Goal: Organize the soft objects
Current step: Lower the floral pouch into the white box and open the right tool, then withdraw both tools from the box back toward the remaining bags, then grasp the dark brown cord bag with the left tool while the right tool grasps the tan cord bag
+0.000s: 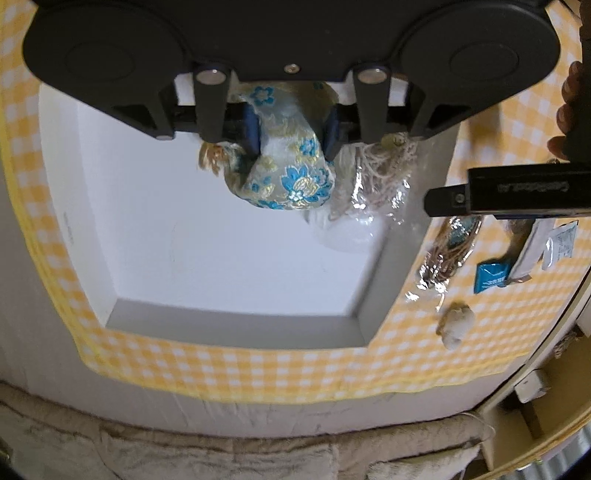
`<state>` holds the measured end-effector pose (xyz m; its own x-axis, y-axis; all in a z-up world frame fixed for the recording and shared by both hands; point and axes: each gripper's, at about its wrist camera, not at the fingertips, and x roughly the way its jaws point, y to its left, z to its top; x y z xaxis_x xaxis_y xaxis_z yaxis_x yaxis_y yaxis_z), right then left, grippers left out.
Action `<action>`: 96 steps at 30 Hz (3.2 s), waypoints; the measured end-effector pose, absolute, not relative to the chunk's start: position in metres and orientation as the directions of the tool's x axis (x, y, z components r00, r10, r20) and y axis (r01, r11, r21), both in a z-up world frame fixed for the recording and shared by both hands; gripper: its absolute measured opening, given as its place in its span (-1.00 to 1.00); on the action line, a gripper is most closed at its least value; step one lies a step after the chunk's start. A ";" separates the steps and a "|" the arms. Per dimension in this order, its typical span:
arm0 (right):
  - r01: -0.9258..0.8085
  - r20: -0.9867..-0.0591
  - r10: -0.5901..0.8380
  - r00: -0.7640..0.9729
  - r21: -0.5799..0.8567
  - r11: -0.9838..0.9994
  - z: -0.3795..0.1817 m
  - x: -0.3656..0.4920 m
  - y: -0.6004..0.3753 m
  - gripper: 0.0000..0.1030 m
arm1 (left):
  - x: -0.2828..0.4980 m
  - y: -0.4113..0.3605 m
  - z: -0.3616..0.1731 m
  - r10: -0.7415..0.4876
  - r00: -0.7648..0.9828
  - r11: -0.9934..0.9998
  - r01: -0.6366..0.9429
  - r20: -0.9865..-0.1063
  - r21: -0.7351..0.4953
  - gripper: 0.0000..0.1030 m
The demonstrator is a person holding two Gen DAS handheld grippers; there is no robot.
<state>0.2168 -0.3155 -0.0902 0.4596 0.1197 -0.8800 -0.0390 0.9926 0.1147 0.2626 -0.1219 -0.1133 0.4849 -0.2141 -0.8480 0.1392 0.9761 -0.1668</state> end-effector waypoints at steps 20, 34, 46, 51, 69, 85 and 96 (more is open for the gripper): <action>0.024 -0.846 0.086 0.526 0.116 0.993 -0.065 0.182 -0.338 0.62 | 0.233 -0.126 -0.097 -0.211 0.516 0.966 0.241 -0.830 -0.096 0.99; 0.056 -0.778 0.050 0.626 0.109 0.992 -0.041 0.150 -0.342 1.00 | 0.209 -0.113 -0.075 -0.220 0.579 0.962 0.261 -0.785 -0.077 1.00; 0.056 -0.706 0.019 0.708 0.082 0.995 -0.026 0.141 -0.338 1.00 | 0.196 -0.084 -0.045 -0.219 0.666 0.966 0.250 -0.713 -0.063 1.00; 0.042 -0.635 0.035 0.771 0.106 0.994 -0.011 0.139 -0.331 1.00 | 0.196 -0.061 -0.031 -0.186 0.719 0.977 0.206 -0.669 -0.050 1.00; -0.087 -0.536 0.112 0.837 0.073 0.994 0.008 0.176 -0.257 1.00 | 0.211 0.030 -0.018 0.001 0.812 0.999 -0.024 -0.584 -0.033 1.00; -0.127 -0.518 0.184 0.835 0.145 0.981 0.007 0.237 -0.188 1.00 | 0.225 0.061 -0.050 -0.057 0.719 0.996 0.092 -0.692 0.014 1.00; -0.059 -0.664 0.274 0.696 0.328 0.943 -0.035 0.296 -0.172 0.62 | 0.235 0.055 -0.107 -0.074 0.568 0.963 0.254 -0.820 0.089 0.92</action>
<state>0.2958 -0.1725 -0.0345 0.6956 0.2744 -0.6640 -0.0585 0.9428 0.3283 0.2349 0.0547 -0.1070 0.5675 -0.0740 -0.8200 0.2541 0.9631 0.0890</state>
